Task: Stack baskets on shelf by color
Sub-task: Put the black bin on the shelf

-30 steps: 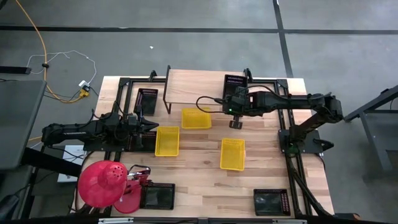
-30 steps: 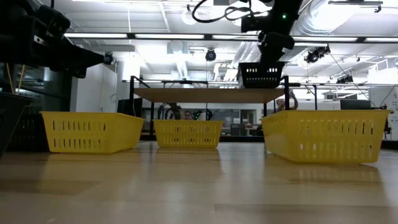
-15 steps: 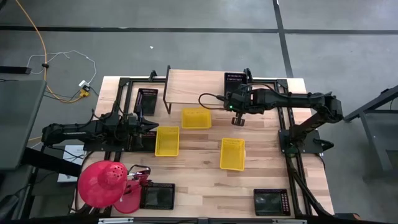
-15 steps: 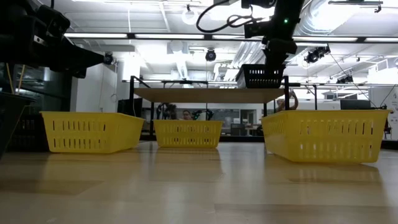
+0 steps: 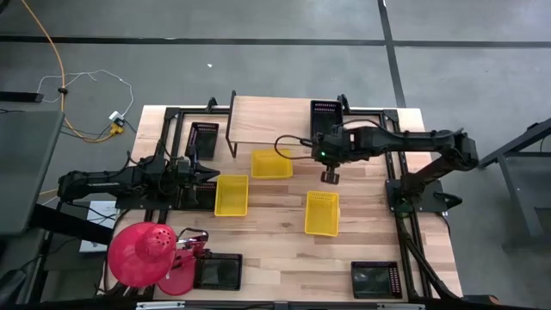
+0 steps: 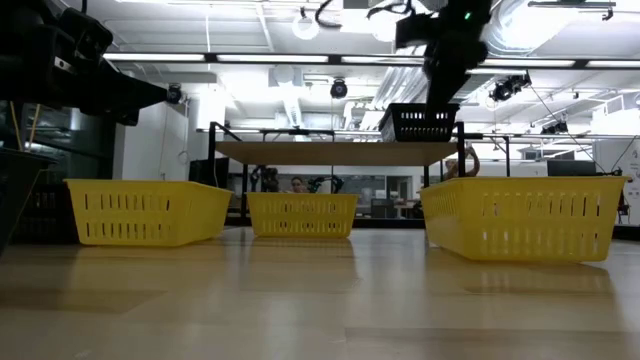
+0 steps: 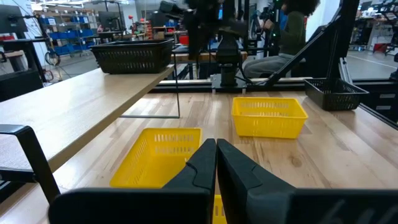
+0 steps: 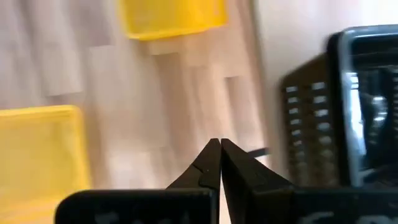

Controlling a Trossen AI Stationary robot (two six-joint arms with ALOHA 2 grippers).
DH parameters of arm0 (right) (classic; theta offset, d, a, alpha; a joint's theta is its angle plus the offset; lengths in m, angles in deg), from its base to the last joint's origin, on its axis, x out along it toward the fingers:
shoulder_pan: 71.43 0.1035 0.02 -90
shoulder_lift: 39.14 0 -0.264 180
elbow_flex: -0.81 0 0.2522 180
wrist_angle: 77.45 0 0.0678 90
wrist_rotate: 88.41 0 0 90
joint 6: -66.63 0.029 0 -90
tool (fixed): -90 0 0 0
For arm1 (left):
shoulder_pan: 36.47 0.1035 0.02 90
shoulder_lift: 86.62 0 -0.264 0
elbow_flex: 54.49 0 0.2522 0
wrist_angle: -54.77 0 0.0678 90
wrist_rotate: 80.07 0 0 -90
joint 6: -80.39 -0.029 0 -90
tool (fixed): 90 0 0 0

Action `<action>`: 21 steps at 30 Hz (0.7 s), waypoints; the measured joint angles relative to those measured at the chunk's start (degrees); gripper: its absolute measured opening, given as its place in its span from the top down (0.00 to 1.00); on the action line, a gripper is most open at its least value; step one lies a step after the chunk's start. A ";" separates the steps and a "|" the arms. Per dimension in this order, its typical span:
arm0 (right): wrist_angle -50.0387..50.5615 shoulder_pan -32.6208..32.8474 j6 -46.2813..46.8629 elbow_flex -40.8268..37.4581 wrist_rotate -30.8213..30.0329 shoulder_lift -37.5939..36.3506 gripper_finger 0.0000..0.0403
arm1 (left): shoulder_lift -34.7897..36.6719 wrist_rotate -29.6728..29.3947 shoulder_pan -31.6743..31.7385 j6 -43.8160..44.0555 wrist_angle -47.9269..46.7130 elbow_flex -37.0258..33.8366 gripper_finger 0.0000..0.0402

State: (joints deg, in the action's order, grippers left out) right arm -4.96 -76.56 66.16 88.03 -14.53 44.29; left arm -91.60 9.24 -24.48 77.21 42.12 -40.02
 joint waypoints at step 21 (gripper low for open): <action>-28.32 20.95 10.65 -26.25 -6.08 -27.49 1.00 | 0.00 0.00 0.00 0.00 0.02 0.00 0.99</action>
State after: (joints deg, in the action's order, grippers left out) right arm -33.28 -55.60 76.82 61.79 -20.61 16.80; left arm -91.60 9.24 -24.48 77.21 42.14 -40.02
